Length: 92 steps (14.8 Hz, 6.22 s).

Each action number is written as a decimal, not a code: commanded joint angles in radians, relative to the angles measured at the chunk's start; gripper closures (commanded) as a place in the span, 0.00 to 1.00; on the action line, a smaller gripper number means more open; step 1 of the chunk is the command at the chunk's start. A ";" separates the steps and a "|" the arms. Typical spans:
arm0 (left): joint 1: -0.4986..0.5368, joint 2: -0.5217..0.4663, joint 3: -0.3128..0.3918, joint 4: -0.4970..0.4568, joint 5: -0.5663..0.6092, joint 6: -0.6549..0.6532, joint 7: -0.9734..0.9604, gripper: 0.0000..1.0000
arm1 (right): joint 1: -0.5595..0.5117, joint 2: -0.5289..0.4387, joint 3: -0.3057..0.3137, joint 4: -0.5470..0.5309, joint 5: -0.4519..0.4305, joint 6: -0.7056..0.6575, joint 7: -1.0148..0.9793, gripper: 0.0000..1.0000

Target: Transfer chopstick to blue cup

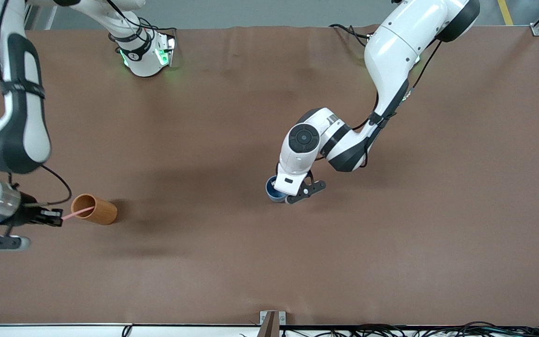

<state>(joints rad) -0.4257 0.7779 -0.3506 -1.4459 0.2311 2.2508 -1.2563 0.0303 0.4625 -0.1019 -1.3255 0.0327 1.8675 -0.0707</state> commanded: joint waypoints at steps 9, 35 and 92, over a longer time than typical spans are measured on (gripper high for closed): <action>0.229 -0.396 0.054 -0.004 -0.070 -0.454 0.582 0.00 | 0.033 -0.222 0.333 -0.040 -0.007 -0.042 0.212 0.97; 0.341 -0.738 0.320 -0.044 -0.282 -0.726 1.269 0.00 | 0.413 0.139 0.542 -0.132 -0.612 0.557 0.629 0.90; 0.323 -0.695 0.317 -0.013 -0.245 -0.720 1.252 0.00 | -0.047 -0.421 0.094 -0.103 -0.008 -0.406 0.086 0.00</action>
<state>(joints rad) -0.1000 0.0731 -0.0314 -1.4799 -0.0261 1.5302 0.0163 -0.0298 0.0537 0.0134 -1.4379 0.0139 1.4681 0.0088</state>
